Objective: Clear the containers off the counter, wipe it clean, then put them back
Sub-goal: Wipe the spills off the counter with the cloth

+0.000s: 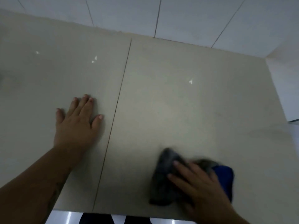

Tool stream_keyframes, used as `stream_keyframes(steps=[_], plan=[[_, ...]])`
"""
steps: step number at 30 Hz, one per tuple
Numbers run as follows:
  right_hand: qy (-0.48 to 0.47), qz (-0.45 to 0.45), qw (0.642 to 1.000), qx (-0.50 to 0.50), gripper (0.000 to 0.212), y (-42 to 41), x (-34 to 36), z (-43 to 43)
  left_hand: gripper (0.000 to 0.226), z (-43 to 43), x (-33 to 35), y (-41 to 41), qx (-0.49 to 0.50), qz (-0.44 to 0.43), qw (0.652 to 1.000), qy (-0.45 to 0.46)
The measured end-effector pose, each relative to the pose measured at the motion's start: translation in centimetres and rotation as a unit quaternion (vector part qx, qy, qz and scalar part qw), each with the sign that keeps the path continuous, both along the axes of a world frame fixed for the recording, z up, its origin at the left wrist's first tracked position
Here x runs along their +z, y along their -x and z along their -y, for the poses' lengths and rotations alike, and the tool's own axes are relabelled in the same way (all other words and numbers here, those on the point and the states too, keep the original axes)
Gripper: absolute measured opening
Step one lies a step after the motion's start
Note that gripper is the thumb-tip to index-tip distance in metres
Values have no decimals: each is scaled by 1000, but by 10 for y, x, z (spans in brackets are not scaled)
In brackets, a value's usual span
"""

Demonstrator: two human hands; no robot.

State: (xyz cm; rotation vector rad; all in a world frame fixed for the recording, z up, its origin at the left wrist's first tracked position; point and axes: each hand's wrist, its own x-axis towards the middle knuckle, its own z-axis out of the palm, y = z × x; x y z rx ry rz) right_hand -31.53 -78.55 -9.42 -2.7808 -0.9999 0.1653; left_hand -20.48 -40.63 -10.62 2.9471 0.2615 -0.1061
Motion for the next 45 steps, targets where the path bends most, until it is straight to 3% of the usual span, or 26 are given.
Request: stream_keyframes(steps=[2, 5, 7, 8, 10, 13, 15, 17, 19, 22, 25, 27, 29, 32, 35, 37, 38, 41, 43, 45], plan=[[35, 11, 989, -144, 58, -48, 1, 48, 67, 2, 2, 0, 1, -1, 1000, 2], [36, 11, 904, -426, 63, -158, 4, 54, 66, 3, 5, -1, -2, -2, 1000, 14], [20, 2, 852, -523, 64, -229, 2, 15, 67, 3, 7, -1, -1, -3, 1000, 23], [9, -9, 847, -532, 64, -256, 2, -16, 66, 4, 7, -1, -2, -5, 1000, 27], [6, -21, 886, -463, 63, -272, -2, -89, 66, 4, 8, 0, -4, -10, 1000, 30], [-1, 24, 974, -224, 57, -202, -5, -170, 67, 2, 9, 0, -3, -12, 999, 31], [-7, 3, 998, -68, 56, -135, -1, -162, 68, 1, 9, -1, -2, -15, 1000, 27], [-1, -8, 1000, 2, 59, -100, -1, -109, 67, 2, 8, -1, -2, -20, 1000, 23], [16, 8, 998, -55, 61, -108, 0, -47, 67, 2, 7, -1, 1, -19, 999, 30], [44, -1, 959, -280, 63, -182, 1, -5, 67, 2, 7, -1, 1, -20, 999, 34], [30, 6, 898, -439, 71, -280, 0, -36, 67, 2, 8, -1, -1, -18, 999, 39], [13, -12, 885, -465, 74, -335, -3, -85, 68, 1, 8, -1, 0, -15, 999, 38], [20, -32, 905, -423, 73, -359, -4, -148, 69, 1, 7, 0, 2, -10, 999, 42], [27, -24, 964, -264, 65, -330, -2, -232, 68, 2, 10, 3, 22, 44, 993, 105], [25, 0, 995, -102, 62, -244, 2, -257, 57, -3, 16, 7, 129, 149, 943, 269], [18, -25, 999, -23, 64, -179, 3, -252, 52, -12, 19, 10, 188, 189, 911, 315], [18, -48, 999, 8, 66, -147, 3, -247, 49, -17, 20, 12, 184, 185, 912, 317], [31, -42, 997, 48, 65, -79, 2, -218, 46, -34, 16, 35, 86, 99, 950, 283], [51, -27, 998, 29, 60, -71, 2, -193, 59, -50, 7, 63, -42, 32, 985, 166], [53, -31, 997, -40, 57, -81, 3, -170, 63, -67, 0, 85, -130, -12, 990, 61]])
